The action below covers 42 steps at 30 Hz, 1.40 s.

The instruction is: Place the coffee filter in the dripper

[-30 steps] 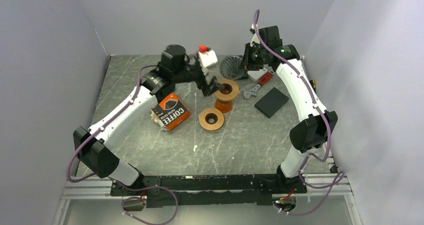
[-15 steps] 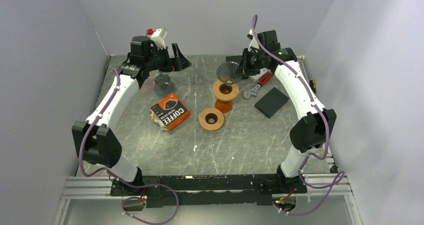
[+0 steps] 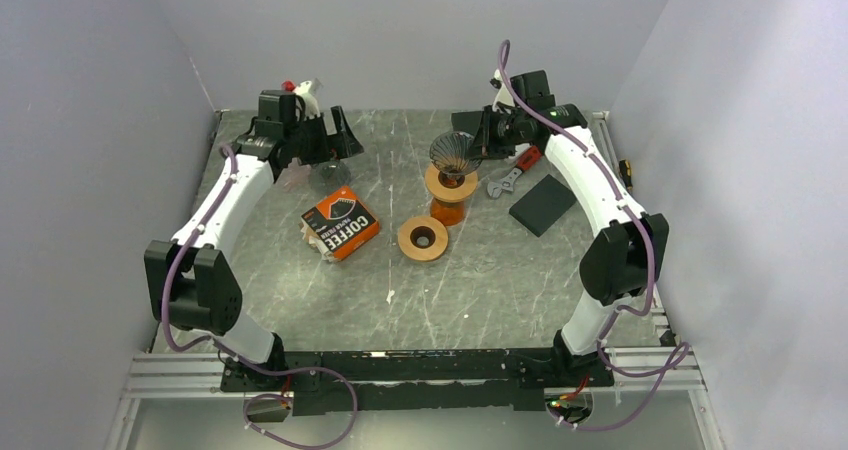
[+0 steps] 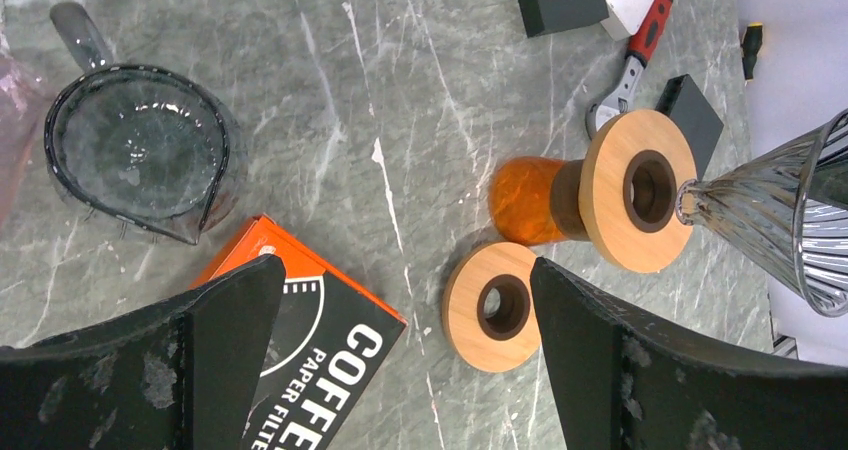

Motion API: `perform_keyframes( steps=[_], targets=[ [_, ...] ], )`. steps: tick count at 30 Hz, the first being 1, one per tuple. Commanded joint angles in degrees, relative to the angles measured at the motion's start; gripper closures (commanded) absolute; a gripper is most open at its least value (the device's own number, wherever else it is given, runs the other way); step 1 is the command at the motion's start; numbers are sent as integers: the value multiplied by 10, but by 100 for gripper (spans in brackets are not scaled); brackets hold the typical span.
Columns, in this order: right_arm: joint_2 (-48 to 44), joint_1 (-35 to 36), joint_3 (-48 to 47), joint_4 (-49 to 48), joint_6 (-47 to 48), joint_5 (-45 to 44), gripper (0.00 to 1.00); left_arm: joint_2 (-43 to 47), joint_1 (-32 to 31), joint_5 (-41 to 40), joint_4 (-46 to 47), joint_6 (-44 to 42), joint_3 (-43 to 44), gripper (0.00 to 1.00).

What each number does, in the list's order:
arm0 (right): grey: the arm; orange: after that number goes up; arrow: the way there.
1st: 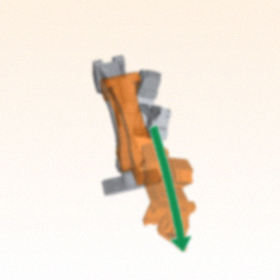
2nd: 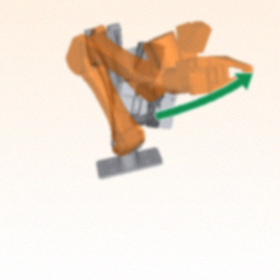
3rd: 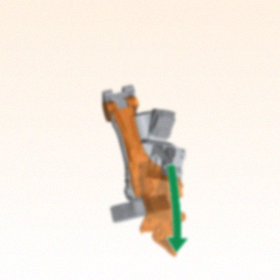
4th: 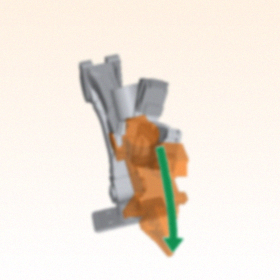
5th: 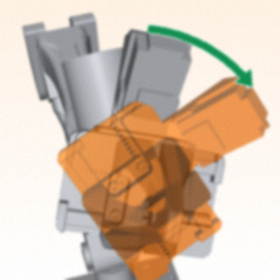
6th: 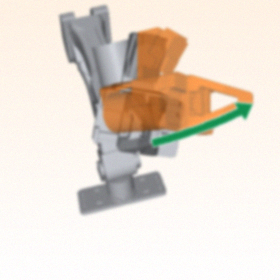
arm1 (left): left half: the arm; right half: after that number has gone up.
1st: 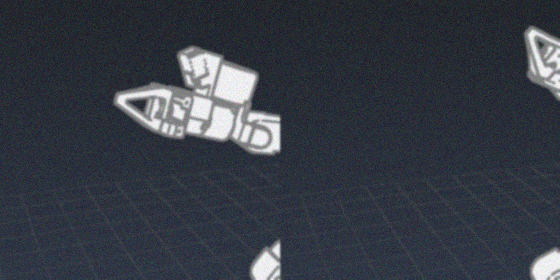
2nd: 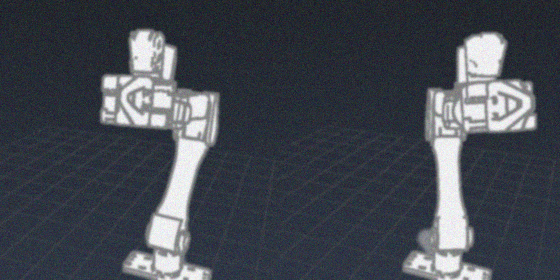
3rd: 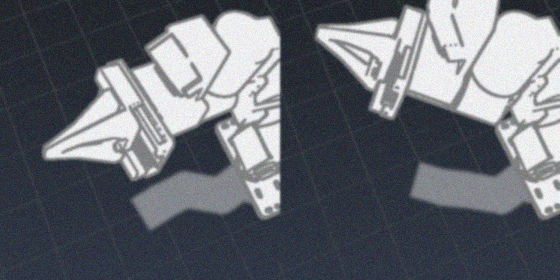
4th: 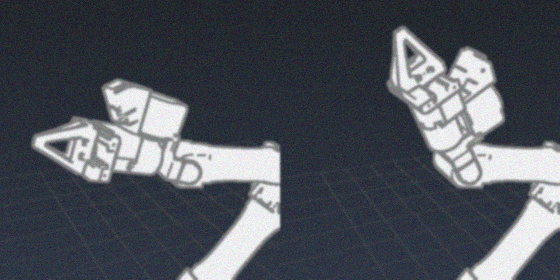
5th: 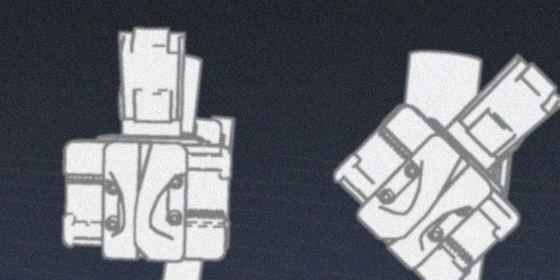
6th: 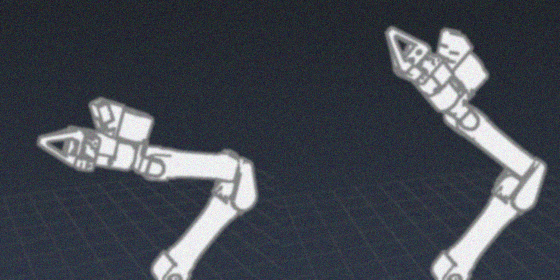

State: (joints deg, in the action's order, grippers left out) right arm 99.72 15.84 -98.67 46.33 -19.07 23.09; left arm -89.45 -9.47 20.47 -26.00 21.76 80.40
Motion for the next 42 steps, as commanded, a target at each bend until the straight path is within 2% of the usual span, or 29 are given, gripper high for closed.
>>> perform_keyframes(
  steps=[1, 6, 11, 22, 24, 26, 31, 35, 42],
  targets=[
    [-15, 0, 6, -53, -10, 11, 100, 30, 5, 4, 41, 12, -3, 0],
    [-5, 0, 19, -62, -9, 10, 100, 27, 5, 44, 47, 16, 6, 1],
    [-1, 0, 29, -75, -15, 6, 100, 44, 5, 77, 93, 34, -14, 1],
    [12, 0, 45, -83, -11, -24, 99, 54, 5, 114, 126, 60, -16, 0],
    [13, 0, 45, -83, -10, -29, 94, 56, 5, 119, 132, 65, -18, 0],
    [14, 0, 47, -85, -10, -30, 85, 56, 5, 125, 139, 73, -21, 1],
    [6, 0, 59, -97, -15, -24, 73, 52, 5, 139, 152, 94, -28, 1],
    [-6, 0, 55, -102, -22, -20, 60, 42, 5, 158, 168, 128, -30, 2],
    [-34, -3, 45, -95, -22, -28, 24, -7, -10, 185, 167, 177, -9, 4]
  ],
)
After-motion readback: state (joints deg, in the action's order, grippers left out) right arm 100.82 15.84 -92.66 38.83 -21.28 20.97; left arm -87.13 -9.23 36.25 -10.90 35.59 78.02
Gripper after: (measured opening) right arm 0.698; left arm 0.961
